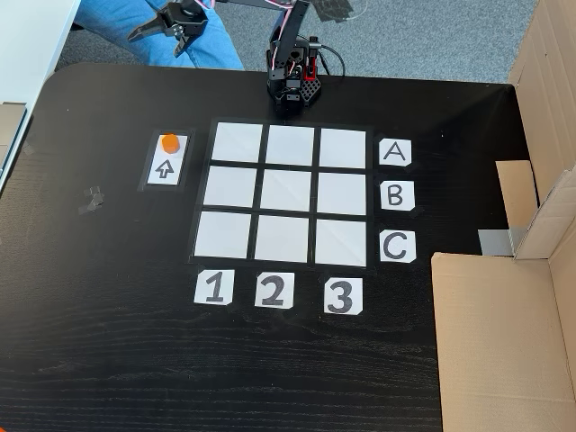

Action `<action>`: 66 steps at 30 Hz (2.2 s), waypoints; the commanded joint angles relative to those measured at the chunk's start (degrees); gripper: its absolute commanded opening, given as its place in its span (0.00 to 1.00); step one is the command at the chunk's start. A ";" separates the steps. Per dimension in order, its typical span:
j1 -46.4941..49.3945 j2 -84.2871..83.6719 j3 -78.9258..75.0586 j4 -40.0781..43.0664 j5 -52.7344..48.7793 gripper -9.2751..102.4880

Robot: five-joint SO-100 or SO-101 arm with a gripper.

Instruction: Pick up the round, orange token and place it in the grid on square B2.

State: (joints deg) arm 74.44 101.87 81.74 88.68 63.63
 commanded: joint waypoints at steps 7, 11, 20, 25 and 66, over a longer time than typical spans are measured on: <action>-4.31 -10.99 -9.40 1.41 -1.32 0.67; -8.00 -16.08 -11.16 1.49 -1.32 0.67; -15.03 -23.29 -13.97 1.58 -1.05 0.67; -16.35 -26.28 -16.17 1.58 -2.99 0.67; -22.68 -49.92 -29.62 1.58 -4.22 0.68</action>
State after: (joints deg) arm 51.86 51.94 54.93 89.91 58.97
